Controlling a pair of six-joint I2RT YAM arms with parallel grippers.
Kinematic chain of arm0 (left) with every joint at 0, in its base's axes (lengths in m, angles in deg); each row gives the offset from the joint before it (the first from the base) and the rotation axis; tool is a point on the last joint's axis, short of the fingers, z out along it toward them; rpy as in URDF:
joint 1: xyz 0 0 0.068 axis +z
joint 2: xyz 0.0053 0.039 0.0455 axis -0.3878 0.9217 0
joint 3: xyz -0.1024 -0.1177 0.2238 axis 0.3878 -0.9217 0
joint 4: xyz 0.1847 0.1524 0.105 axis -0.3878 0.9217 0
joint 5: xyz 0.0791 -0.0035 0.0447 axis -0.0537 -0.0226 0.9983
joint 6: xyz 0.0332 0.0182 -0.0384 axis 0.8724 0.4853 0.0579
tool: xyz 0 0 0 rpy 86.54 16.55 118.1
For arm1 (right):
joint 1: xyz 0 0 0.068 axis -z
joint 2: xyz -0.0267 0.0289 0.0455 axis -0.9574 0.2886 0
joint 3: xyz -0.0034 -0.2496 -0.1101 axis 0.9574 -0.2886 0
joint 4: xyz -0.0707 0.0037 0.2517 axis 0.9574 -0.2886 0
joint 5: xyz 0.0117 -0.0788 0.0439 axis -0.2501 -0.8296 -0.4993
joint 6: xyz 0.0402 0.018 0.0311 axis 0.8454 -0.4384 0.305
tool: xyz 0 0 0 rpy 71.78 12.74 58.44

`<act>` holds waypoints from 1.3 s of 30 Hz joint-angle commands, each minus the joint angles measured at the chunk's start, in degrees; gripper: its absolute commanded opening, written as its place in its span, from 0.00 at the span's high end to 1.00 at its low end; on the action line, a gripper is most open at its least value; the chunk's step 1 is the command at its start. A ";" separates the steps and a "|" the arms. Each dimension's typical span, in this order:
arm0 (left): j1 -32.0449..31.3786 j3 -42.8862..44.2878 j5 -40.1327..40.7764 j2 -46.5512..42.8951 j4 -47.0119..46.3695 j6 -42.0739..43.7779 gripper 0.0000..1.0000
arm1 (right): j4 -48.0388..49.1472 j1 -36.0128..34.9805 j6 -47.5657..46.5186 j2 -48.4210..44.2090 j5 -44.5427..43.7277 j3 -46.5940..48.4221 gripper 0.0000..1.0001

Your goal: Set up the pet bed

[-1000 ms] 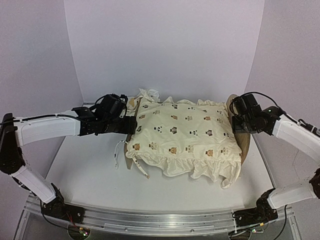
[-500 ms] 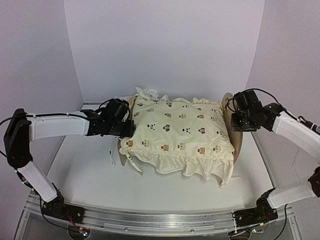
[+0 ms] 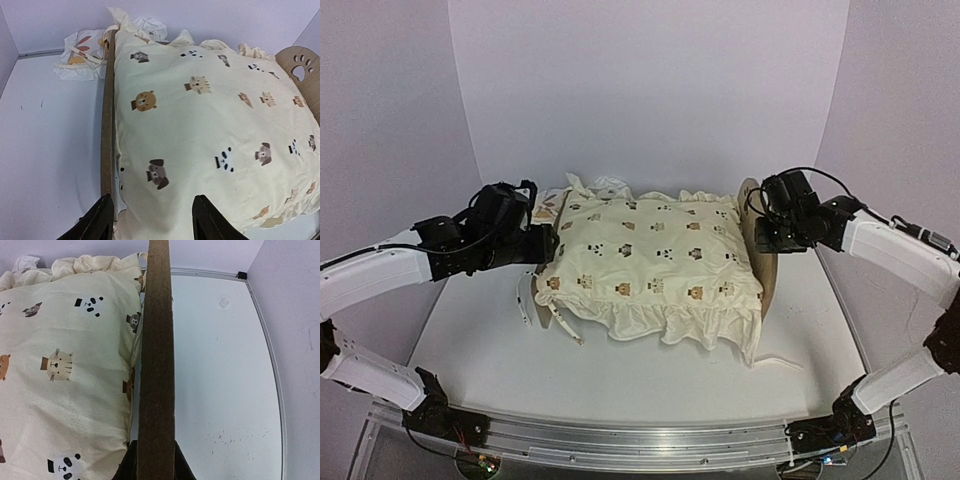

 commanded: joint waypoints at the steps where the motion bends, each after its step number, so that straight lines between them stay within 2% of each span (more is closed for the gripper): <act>1: -5.42 2.64 2.56 -1.34 -0.34 5.28 0.43 | -0.73 -7.65 -7.37 3.69 7.21 3.06 1.00; 8: -15.38 7.30 2.09 5.09 -5.52 13.08 0.34 | 2.12 -9.07 -8.94 2.10 14.62 1.80 1.00; 11: -19.02 9.96 1.00 9.59 -7.86 16.99 0.29 | 1.35 -9.17 -8.97 1.92 14.51 2.77 1.00; 14: -20.06 12.26 -3.08 12.55 -10.67 19.77 0.26 | 0.29 -9.17 -7.15 0.96 12.88 2.65 0.99; 15: -20.30 12.33 -4.58 13.09 -12.59 20.72 0.24 | 0.12 -9.19 -6.58 0.73 12.53 2.35 0.97; 18: -20.68 12.32 -8.81 14.98 -17.06 24.15 0.19 | -0.45 -9.18 -5.27 0.09 10.31 1.62 0.79; 20: -21.55 13.77 -10.48 17.12 -17.79 26.67 0.18 | -0.62 -9.17 -4.68 -0.56 9.38 1.15 0.71; 22: -23.19 15.91 -7.92 20.27 -16.52 28.48 0.18 | -0.63 -9.16 -4.17 -1.62 8.13 0.65 0.69; 24: -25.44 17.50 -1.40 22.83 -14.55 29.99 0.20 | -0.62 -9.19 -3.74 -2.32 7.05 -0.13 0.72; 27: -26.69 19.80 8.55 25.05 -8.77 23.84 0.22 | -0.83 -9.22 -3.24 -1.97 5.67 -0.60 0.81; 29: -26.67 19.45 10.19 24.36 -6.31 19.97 0.24 | -1.02 -9.17 -2.41 -1.96 4.67 -1.43 0.86; 32: -26.71 17.27 8.83 22.63 -9.02 19.84 0.29 | -1.40 -9.28 0.63 -2.98 1.50 -3.47 0.99; 35: -26.83 18.40 14.51 23.23 -3.82 15.45 0.33 | -1.91 -10.02 3.59 -4.40 -3.47 -5.43 1.00; 39: -27.23 16.32 22.68 20.49 2.41 6.50 0.35 | -4.02 -13.57 6.99 -5.31 -14.92 -6.37 1.00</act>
